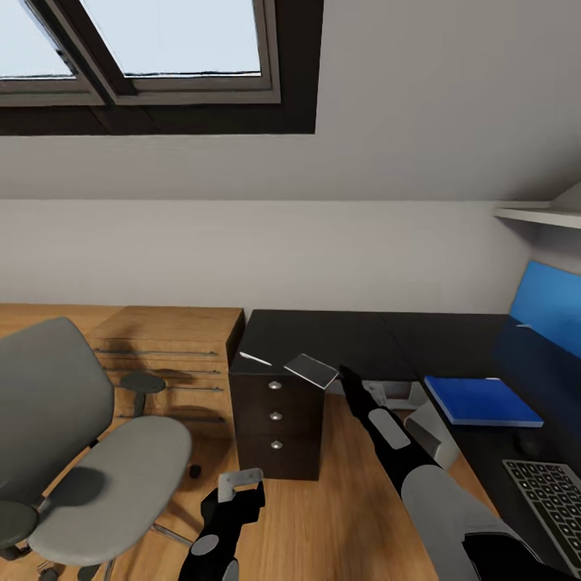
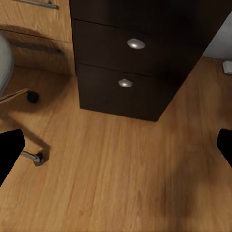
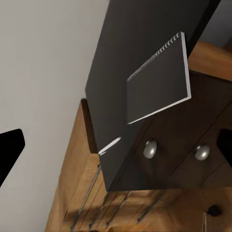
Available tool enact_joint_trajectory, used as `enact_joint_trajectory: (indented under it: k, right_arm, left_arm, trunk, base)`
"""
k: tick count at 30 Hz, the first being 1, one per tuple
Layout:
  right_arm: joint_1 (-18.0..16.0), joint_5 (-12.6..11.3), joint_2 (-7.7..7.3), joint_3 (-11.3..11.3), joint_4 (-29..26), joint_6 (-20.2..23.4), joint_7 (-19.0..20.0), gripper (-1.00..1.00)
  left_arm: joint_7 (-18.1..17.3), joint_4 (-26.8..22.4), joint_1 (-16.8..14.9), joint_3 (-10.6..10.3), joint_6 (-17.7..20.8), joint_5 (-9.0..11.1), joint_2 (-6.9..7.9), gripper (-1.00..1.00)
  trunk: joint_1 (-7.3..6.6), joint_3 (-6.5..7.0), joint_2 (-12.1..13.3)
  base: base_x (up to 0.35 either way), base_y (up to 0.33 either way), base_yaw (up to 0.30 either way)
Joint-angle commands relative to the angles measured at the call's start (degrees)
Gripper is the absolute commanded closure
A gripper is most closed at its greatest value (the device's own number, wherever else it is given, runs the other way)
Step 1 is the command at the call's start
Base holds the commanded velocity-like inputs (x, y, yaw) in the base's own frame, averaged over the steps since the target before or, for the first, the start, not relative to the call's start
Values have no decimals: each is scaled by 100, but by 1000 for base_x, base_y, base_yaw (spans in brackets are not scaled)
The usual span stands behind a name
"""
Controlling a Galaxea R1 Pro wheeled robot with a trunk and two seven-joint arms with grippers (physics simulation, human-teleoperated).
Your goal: In the bedroom, organize the workspace by keeping the computer under the desk, ensuring the monitor is on the desk, placing the keyboard on the desk next to the monitor, placing the mouse on the desk next to the keyboard, moving the folder from the swivel chair onto the desk next to the mouse, stacking the notebook on top of the folder with the pen on top of the notebook, and positioning the swivel chair next to the desk.
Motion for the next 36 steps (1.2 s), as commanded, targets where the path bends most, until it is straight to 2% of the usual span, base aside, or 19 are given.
enact_joint_trajectory:
  k: [1,7,13,20,28,33,36]
  right_arm:
    - [-4,-47,2,-14,8,19,21,-100]
    - [11,-35,17,-11,331,-6,31,-100]
    - [32,-5,13,-8,1157,-36,40,-100]
    - [41,31,8,-1,2049,-67,42,-100]
    - [61,40,-18,8,2376,-94,42,-100]
    - [93,41,-42,10,2505,-104,42,-100]
    - [109,38,-45,10,2512,-112,44,-100]
  left_arm:
    - [43,-9,-4,15,18,54,0,-100]
    - [43,-14,-4,234,28,62,0,-100]
    - [43,20,-4,375,37,70,0,-100]
    - [66,622,-4,406,13,69,0,-100]
    - [83,607,-4,423,32,110,0,-100]
    - [106,1154,-4,423,3,158,0,-100]
    - [104,1198,-4,441,7,169,0,-100]
  trunk:
    - [23,-25,-46]
    - [155,-133,-287]
    - [286,-241,-527]
    - [440,-366,-808]
    - [616,-510,-1129]
    - [726,-600,-1329]
    - [792,-654,-1450]
  base:
    - [0,0,0]
    - [0,0,0]
    - [0,0,0]
    - [0,0,0]
    - [0,0,0]
    - [0,0,0]
    - [0,0,0]
